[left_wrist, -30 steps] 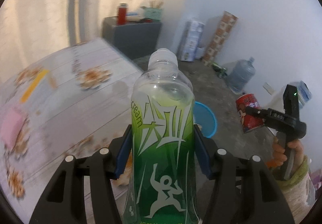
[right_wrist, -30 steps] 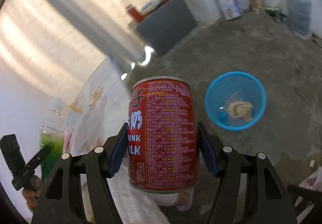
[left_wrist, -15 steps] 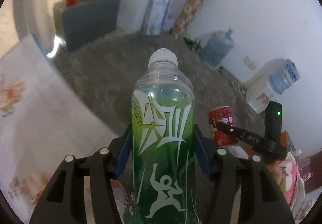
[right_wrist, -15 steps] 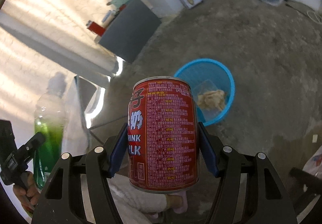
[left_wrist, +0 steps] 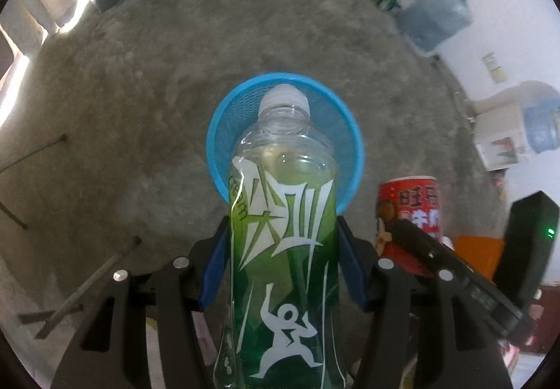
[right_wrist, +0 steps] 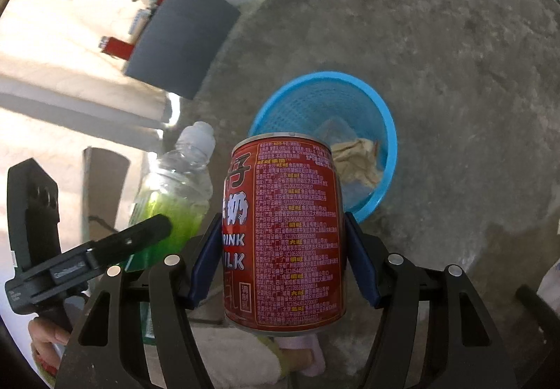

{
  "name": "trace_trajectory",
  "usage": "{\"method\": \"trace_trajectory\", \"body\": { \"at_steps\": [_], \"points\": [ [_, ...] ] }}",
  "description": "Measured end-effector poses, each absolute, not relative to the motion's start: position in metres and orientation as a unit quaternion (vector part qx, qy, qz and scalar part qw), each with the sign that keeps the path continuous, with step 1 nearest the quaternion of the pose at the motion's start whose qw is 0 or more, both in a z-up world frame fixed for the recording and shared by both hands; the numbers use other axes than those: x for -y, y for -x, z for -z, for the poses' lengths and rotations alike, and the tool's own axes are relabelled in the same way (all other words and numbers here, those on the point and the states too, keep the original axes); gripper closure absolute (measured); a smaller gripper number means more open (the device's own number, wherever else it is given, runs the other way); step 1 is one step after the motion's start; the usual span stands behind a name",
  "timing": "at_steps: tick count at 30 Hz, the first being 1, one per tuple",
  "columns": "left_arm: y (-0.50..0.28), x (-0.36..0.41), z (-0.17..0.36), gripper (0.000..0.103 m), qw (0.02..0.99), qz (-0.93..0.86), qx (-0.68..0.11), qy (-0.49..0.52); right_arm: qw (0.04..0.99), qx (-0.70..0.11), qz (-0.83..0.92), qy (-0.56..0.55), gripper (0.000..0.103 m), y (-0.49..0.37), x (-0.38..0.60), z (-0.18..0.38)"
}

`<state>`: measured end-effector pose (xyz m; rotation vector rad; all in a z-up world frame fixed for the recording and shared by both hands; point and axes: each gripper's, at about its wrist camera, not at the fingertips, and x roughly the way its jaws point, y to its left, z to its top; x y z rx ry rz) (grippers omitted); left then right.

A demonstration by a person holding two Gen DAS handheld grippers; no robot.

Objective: Collect trash
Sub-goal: 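Carry the bottle with the left tool while the right tool carries the can to the basket, then open both tools over the blue basket to drop bottle and can, then swing both open tools back over the bed toward the pink sponge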

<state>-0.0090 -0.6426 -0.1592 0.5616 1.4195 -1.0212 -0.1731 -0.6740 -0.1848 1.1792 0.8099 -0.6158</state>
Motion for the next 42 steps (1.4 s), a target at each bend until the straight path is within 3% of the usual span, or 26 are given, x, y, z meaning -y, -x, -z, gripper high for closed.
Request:
{"method": "trace_trajectory", "body": {
  "at_steps": [9, 12, 15, 25, 33, 42],
  "points": [
    [-0.009, 0.700, 0.216, 0.048, 0.607, 0.414, -0.621, -0.273, 0.688, -0.398, 0.288, -0.534, 0.041, 0.137, 0.717, 0.236],
    [-0.018, 0.710, 0.225, 0.035, 0.624, 0.412, -0.612, -0.258, 0.685, -0.396, 0.300, -0.533, 0.040, 0.132, 0.725, 0.250],
    [-0.020, 0.712, 0.228, 0.029, 0.639, 0.405, -0.600, -0.260, 0.673, -0.406, 0.307, -0.536, 0.037, 0.129, 0.729, 0.267],
    [-0.017, 0.701, 0.215, 0.027, 0.642, 0.409, -0.600, -0.245, 0.688, -0.399, 0.332, -0.507, 0.037, 0.148, 0.725, 0.252],
    [-0.016, 0.674, 0.166, 0.027, 0.646, 0.431, -0.589, -0.223, 0.704, -0.366, 0.343, -0.503, 0.037, 0.176, 0.710, 0.211],
    [-0.028, 0.593, 0.052, 0.027, 0.663, 0.492, -0.537, -0.173, 0.738, -0.336, 0.336, -0.479, 0.034, 0.189, 0.669, 0.151]
  ]
}}
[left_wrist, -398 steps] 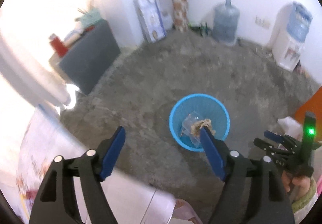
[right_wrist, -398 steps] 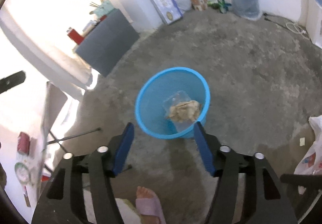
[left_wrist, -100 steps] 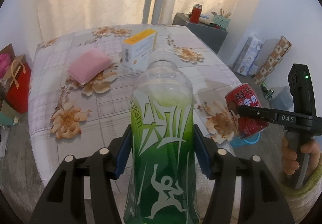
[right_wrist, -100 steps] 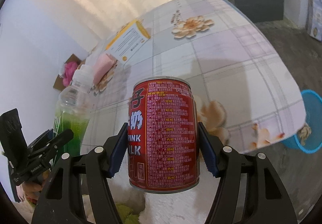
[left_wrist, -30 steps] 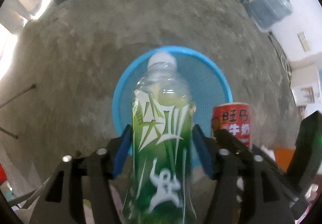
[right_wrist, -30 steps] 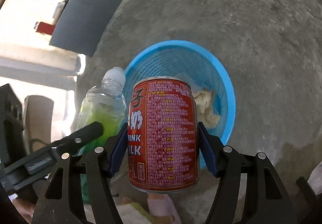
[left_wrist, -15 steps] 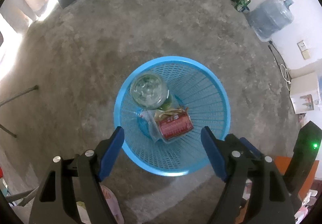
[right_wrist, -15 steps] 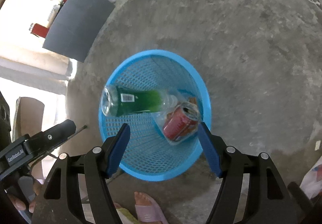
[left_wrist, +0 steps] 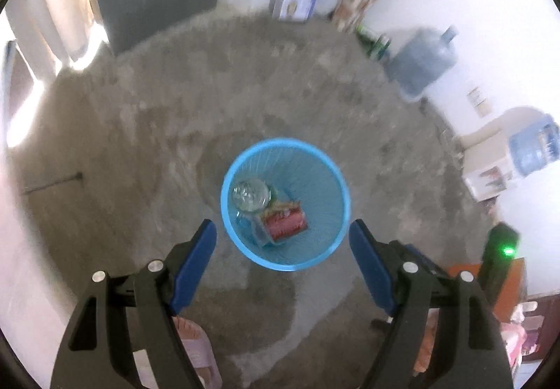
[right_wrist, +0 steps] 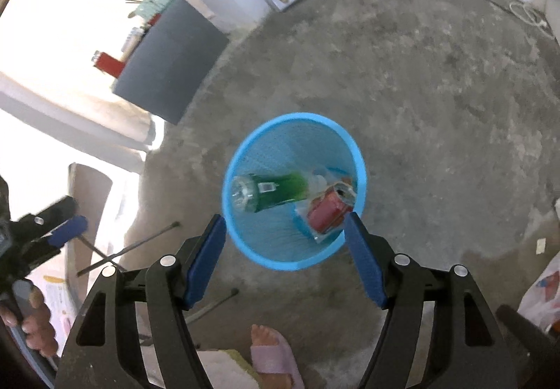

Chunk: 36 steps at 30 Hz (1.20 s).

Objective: Collect trash
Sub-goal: 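Swing both open tools back over the bed toward the pink sponge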

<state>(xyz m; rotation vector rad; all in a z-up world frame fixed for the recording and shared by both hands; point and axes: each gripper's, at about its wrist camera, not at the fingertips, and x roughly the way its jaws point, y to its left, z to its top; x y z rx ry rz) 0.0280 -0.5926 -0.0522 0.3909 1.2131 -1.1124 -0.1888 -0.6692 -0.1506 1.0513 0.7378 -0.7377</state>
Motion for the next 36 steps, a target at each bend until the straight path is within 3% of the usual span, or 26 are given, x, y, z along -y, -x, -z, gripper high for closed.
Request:
{"method": "trace_trajectory", "body": {
  "at_steps": [9, 24, 36],
  "points": [
    [-0.042, 0.438, -0.020, 0.023, 0.683, 0.525, -0.497, -0.103, 0.798, -0.308, 0.275, -0.440, 0.025, 0.182, 0.603, 0.076],
    [-0.102, 0.155, -0.034, 0.018, 0.826, 0.374, -0.423, 0.008, 0.868, -0.328, 0.131, -0.349, 0.018, 0.071, 0.505, -0.016],
    [-0.138, 0.027, -0.012, 0.016, 0.878, 0.243, -0.409, 0.058, 0.864, -0.403, 0.014, -0.302, 0.018, -0.059, 0.386, -0.037]
  ]
}}
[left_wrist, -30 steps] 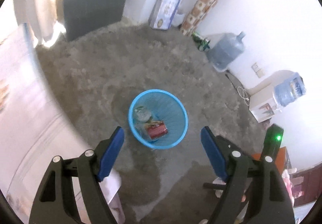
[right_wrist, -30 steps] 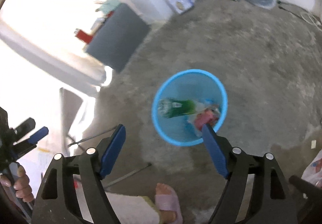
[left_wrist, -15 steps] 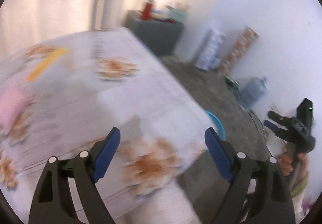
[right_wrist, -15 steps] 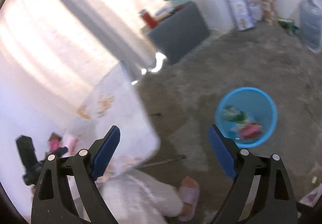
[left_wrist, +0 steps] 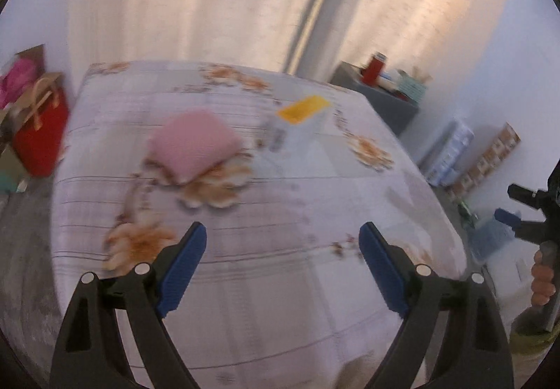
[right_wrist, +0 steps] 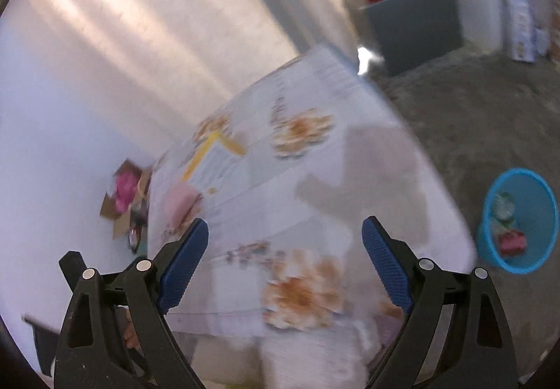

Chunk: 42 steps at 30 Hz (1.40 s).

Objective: Collect trash

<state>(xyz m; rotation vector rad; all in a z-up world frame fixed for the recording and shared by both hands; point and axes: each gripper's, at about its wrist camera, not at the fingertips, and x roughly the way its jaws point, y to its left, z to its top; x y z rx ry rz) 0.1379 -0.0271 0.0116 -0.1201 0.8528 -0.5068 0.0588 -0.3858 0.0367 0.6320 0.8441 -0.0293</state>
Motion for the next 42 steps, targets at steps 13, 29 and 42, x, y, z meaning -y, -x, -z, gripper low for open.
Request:
{"method": "trace_trajectory", "body": {
  "at_steps": [13, 29, 42],
  "points": [
    [-0.237, -0.004, -0.011, 0.011, 0.870, 0.294, -0.394, 0.044, 0.833, -0.473, -0.057, -0.281, 0.015, -0.230, 0.265, -0.023],
    [-0.337, 0.039, 0.051, 0.006, 0.799, 0.343, -0.485, -0.095, 0.803, -0.546, 0.020, -0.237, 0.015, -0.332, 0.245, 0.036],
    [-0.345, 0.048, 0.056, 0.016, 0.807, 0.318, -0.486, -0.107, 0.805, -0.540, 0.010, -0.245, 0.044, -0.337, 0.251, 0.046]
  ]
}}
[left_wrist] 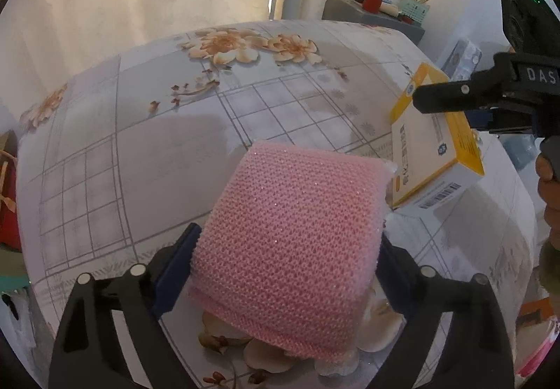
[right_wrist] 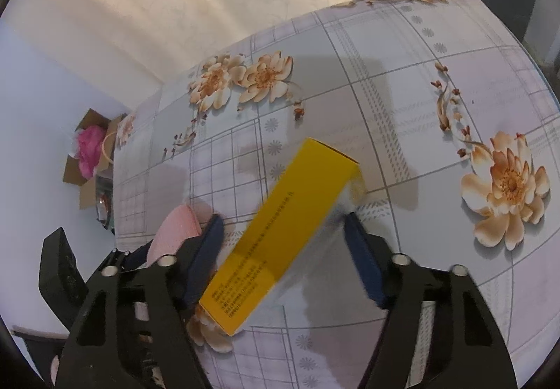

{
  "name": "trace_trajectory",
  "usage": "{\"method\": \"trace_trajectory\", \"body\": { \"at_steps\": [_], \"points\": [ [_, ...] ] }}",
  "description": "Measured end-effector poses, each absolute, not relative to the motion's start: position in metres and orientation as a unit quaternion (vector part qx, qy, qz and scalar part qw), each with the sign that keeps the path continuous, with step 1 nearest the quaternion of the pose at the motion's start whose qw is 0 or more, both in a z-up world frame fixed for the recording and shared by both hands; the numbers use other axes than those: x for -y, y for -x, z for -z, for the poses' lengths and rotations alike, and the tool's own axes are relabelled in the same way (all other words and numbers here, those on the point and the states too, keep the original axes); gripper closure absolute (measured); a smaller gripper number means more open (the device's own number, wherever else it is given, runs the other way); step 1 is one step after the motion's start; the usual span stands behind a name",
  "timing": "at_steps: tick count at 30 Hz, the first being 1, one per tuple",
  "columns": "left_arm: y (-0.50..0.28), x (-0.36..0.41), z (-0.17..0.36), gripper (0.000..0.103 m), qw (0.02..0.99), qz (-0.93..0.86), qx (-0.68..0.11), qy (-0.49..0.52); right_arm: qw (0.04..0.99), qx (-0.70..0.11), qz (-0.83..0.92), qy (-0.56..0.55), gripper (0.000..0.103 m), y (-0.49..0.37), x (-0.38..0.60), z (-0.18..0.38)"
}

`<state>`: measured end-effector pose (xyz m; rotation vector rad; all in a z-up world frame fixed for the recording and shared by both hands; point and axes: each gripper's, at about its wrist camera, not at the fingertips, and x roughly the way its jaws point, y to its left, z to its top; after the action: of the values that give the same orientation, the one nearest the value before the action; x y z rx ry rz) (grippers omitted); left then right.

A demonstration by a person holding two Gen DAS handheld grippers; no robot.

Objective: Collect trash

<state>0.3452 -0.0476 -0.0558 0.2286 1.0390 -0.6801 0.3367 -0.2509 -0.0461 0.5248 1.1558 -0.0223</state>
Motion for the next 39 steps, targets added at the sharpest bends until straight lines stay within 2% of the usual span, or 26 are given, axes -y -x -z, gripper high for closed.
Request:
{"method": "trace_trajectory", "body": {
  "at_steps": [10, 15, 24, 26, 30, 33, 39],
  "points": [
    [-0.311, 0.057, 0.056, 0.019, 0.791, 0.305, -0.510, -0.147, 0.793, -0.534, -0.033, -0.291, 0.067, -0.311, 0.264, 0.044],
    [-0.278, 0.047, 0.056, 0.019, 0.785, 0.307, -0.524, -0.124, 0.781, -0.528, -0.074, -0.325, 0.072, -0.269, 0.275, 0.046],
    [-0.196, 0.011, 0.053, 0.018, 0.781, 0.297, -0.548, -0.030, 0.766, -0.530, -0.123, -0.342, 0.072, -0.168, 0.292, 0.058],
    [-0.185, 0.008, 0.054, 0.018, 0.782, 0.289, -0.552, -0.010, 0.769, -0.527, -0.108, -0.345, 0.069, -0.150, 0.302, 0.062],
    [-0.165, 0.003, 0.053, 0.017, 0.775, 0.273, -0.568, 0.045, 0.792, -0.520, -0.064, -0.314, 0.046, -0.128, 0.314, 0.059],
    [-0.157, 0.001, 0.050, 0.016, 0.769, 0.272, -0.574, 0.071, 0.813, -0.510, -0.039, -0.279, 0.037, -0.113, 0.313, 0.052],
    [-0.143, -0.003, 0.043, 0.015, 0.759, 0.271, -0.581, 0.117, 0.826, -0.484, -0.026, -0.287, 0.033, -0.090, 0.312, 0.049]
  ]
}}
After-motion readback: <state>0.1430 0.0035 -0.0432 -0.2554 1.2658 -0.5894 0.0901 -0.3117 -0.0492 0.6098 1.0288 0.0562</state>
